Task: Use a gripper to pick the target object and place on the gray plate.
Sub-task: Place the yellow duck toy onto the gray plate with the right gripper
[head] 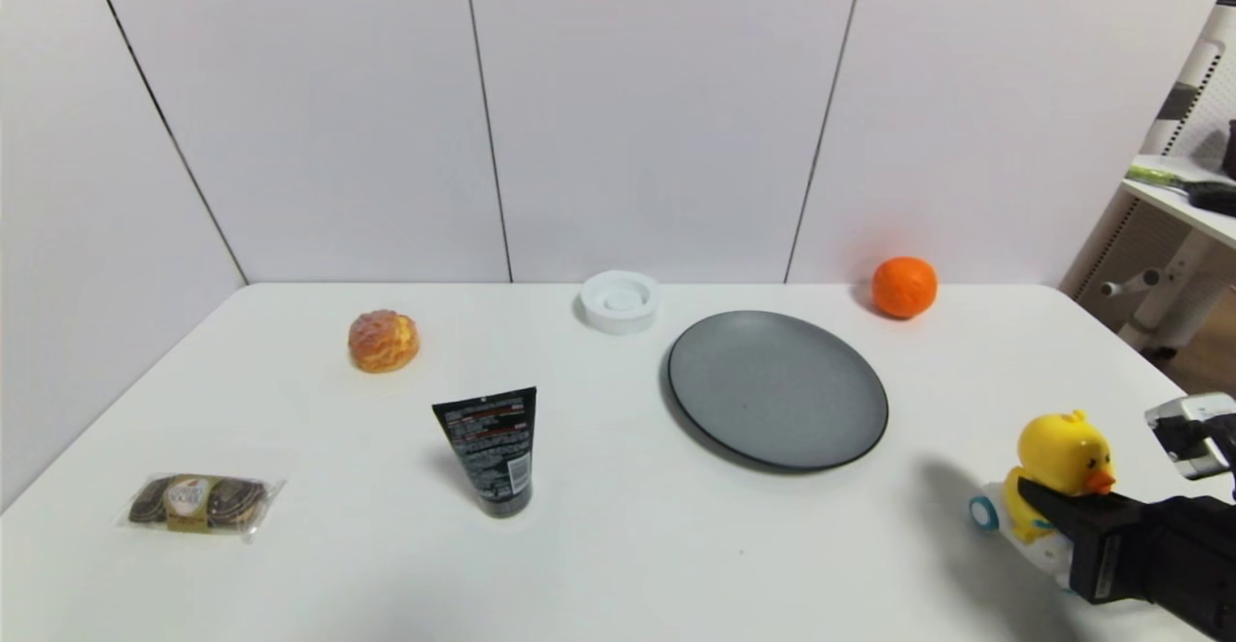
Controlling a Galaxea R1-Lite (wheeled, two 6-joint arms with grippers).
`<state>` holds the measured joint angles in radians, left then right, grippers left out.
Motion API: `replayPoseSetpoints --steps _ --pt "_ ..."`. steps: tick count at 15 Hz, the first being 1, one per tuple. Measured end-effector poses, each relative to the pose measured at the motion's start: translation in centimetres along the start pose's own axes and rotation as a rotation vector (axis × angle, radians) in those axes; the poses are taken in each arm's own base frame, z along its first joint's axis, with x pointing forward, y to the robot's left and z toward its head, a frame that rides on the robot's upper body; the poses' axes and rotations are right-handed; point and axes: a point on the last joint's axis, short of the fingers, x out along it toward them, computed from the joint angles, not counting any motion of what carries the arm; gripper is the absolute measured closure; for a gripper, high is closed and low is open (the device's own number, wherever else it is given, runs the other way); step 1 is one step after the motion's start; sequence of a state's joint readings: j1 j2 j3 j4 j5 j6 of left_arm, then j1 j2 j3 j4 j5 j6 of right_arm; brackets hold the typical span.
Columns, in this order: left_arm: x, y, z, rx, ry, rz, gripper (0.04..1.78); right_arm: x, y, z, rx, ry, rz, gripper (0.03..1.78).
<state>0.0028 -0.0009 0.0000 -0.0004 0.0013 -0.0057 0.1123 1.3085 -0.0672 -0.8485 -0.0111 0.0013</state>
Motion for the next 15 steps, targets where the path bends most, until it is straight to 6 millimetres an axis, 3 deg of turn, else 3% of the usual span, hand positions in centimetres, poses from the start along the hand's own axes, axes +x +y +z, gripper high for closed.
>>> replayPoseSetpoints --steps 8,15 --pt "0.0 0.0 0.0 0.0 0.0 0.0 0.13 0.2 1.1 3.7 -0.017 -0.14 0.074 1.4" --pt "0.0 0.0 0.0 0.0 0.0 0.0 0.13 4.7 4.0 9.3 -0.051 -0.234 0.296 1.4"
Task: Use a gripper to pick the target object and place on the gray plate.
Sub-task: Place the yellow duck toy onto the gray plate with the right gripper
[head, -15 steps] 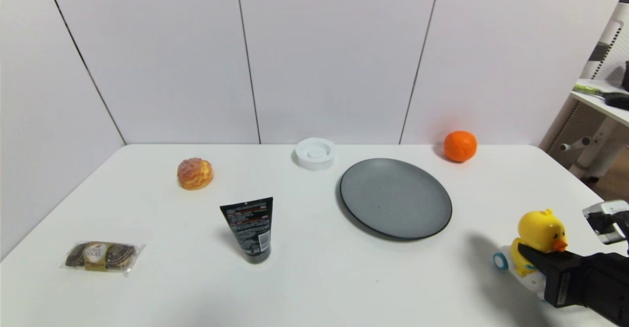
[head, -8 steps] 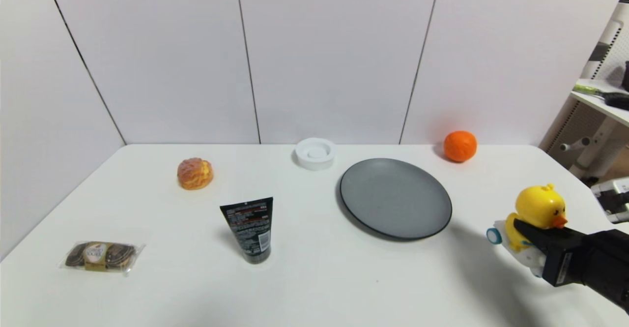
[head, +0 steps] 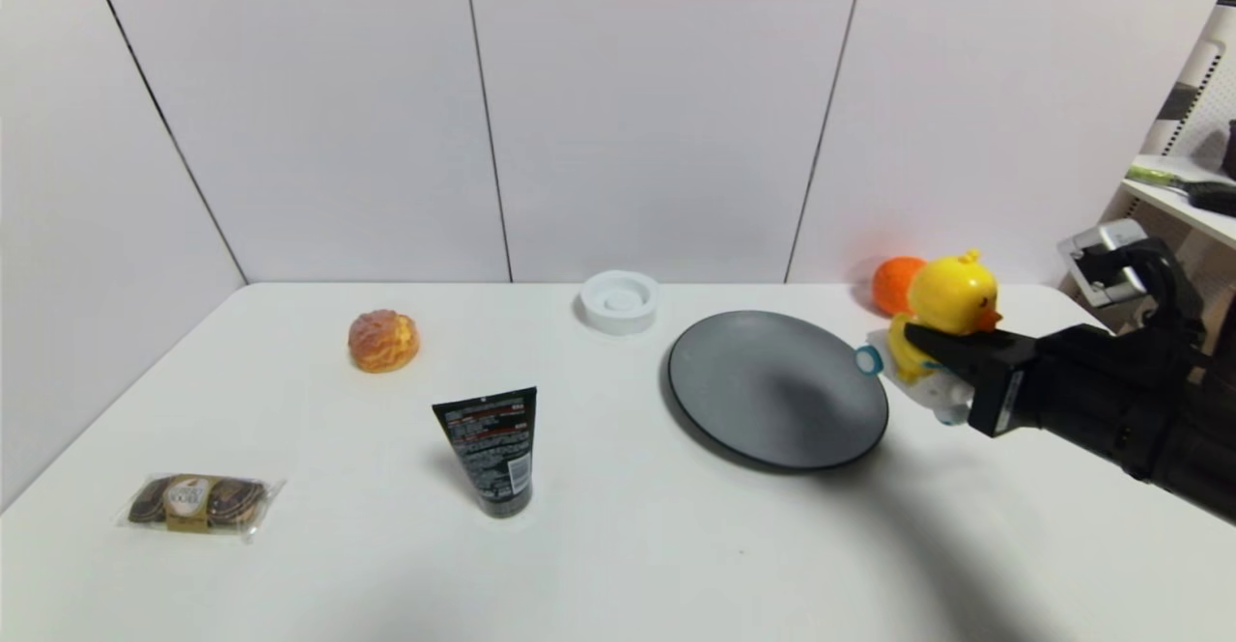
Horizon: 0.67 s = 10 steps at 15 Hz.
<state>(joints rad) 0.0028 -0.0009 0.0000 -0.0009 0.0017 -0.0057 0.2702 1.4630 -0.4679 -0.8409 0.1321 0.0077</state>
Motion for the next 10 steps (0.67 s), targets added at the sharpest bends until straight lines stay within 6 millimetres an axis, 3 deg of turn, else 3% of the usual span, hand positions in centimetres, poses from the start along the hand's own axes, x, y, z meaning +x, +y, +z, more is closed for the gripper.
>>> replayPoseSetpoints --steps 5,10 --pt "0.0 0.0 0.0 0.0 0.0 0.0 0.13 6.1 1.2 0.3 -0.008 0.01 0.083 1.4" --pt "0.0 0.0 0.0 0.0 0.0 0.0 0.13 11.3 2.2 -2.0 -0.011 0.034 0.121 1.4"
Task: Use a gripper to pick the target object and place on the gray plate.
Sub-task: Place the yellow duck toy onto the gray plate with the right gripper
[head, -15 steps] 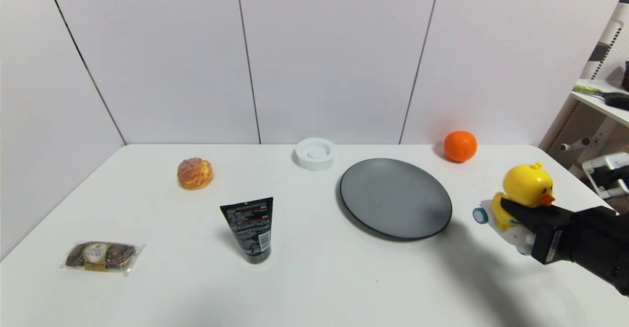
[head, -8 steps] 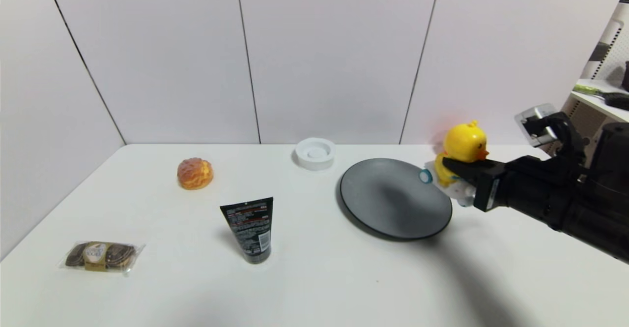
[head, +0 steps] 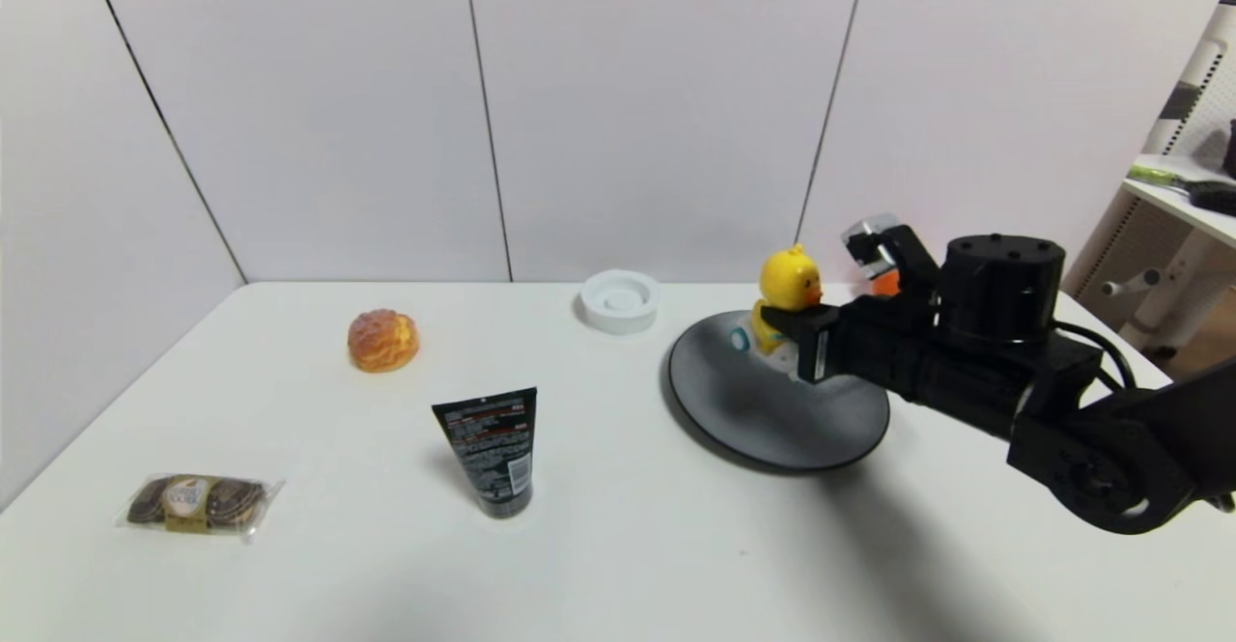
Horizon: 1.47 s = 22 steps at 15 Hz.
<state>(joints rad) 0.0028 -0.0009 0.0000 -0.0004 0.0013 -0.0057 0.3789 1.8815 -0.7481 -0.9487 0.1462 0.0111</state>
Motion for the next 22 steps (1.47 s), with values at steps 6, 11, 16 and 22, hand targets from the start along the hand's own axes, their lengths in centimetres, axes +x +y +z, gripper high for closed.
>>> replayPoseSetpoints --steps 6,11,16,22 --pt "0.0 0.0 0.0 0.0 0.0 0.0 0.13 2.2 0.3 -2.2 -0.005 0.007 0.016 1.4" --pt "0.0 0.0 0.0 0.0 0.0 0.0 0.13 2.5 0.1 -2.9 0.0 0.031 0.009 1.4" --pt "0.0 0.0 0.0 0.0 0.0 0.0 0.13 2.6 0.0 -3.0 0.001 0.035 0.006 1.1" --pt "0.0 0.0 0.0 0.0 0.0 0.0 0.13 1.9 -0.5 -2.5 0.0 0.025 -0.011 0.56"
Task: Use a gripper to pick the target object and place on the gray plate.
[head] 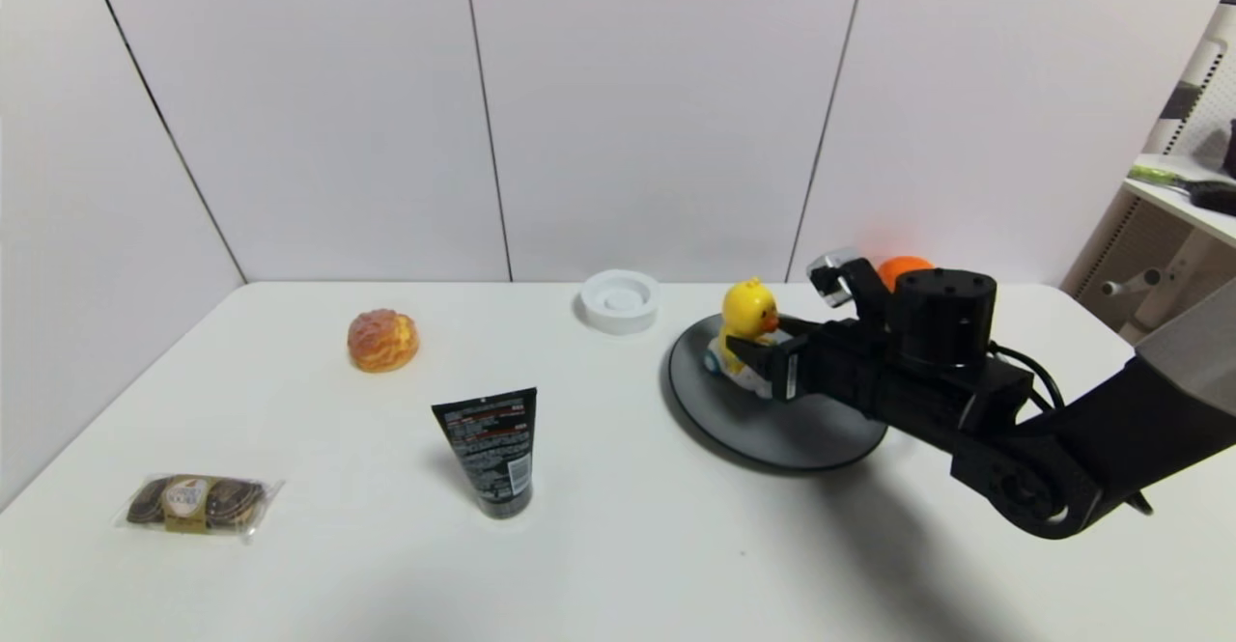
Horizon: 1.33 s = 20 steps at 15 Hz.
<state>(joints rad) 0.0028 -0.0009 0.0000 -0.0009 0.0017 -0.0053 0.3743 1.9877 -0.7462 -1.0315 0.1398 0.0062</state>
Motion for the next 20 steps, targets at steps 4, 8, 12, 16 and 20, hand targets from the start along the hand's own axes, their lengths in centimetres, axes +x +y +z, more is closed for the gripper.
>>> replayPoseSetpoints --steps 4,8,12,16,20 --pt "0.0 0.0 0.0 0.0 0.0 0.0 0.13 -4.4 -0.6 1.2 0.007 -0.008 -0.035 0.38" --pt "0.0 0.0 0.0 0.0 0.0 -0.001 0.13 -12.6 -0.1 1.2 0.007 -0.034 -0.07 0.27" --pt "0.0 0.0 0.0 0.0 0.0 -0.001 0.13 -20.4 1.6 0.2 -0.025 -0.121 -0.049 0.2" --pt "0.0 0.0 0.0 0.0 0.0 0.0 0.13 -25.7 2.2 -1.0 -0.063 -0.241 -0.1 0.16" --pt "0.0 0.0 0.0 0.0 0.0 -0.001 0.13 -29.0 2.3 -1.6 -0.092 -0.314 -0.24 0.14"
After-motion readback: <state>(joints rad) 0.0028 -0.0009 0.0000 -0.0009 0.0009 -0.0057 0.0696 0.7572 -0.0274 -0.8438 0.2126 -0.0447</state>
